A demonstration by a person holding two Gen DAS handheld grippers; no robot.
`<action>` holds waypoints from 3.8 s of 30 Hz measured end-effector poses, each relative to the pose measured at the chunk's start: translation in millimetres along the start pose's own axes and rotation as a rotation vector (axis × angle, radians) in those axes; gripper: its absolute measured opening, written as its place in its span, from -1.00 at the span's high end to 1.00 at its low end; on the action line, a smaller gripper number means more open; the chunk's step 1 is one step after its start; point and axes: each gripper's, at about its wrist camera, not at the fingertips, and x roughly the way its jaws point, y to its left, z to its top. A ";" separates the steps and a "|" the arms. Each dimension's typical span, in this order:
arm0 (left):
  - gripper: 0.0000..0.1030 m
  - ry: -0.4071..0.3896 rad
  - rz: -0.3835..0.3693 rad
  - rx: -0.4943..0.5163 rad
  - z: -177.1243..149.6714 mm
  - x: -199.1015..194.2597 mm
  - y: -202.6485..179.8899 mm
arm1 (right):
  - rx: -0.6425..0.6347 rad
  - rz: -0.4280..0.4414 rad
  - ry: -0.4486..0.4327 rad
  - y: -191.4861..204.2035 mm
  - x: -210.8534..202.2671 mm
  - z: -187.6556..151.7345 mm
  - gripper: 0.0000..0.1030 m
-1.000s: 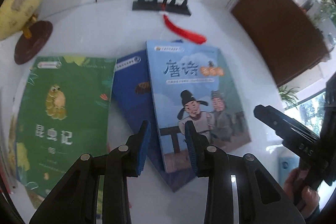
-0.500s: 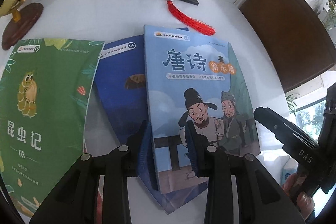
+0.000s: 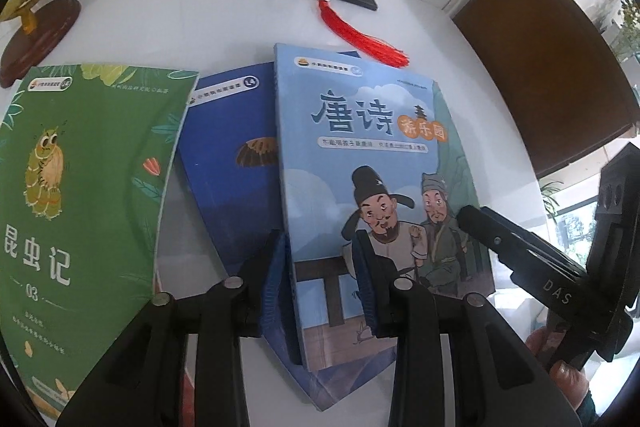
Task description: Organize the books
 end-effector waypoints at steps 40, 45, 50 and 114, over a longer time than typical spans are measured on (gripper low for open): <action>0.34 -0.009 -0.152 -0.120 4.4 -10.8 24.6 | -0.182 0.113 0.001 51.5 -22.1 -12.0 -0.08; 0.34 -0.040 -0.403 -0.260 1.4 -25.2 43.3 | -0.187 0.093 0.023 43.3 -2.0 -15.2 -0.08; 0.34 -0.036 -0.423 -0.279 0.5 -10.7 35.8 | -0.189 0.107 0.006 43.2 3.5 -19.0 -0.28; 0.58 -0.458 0.075 -0.189 -103.1 -313.6 343.9 | -0.754 0.120 -0.387 531.1 -48.3 -146.1 -0.07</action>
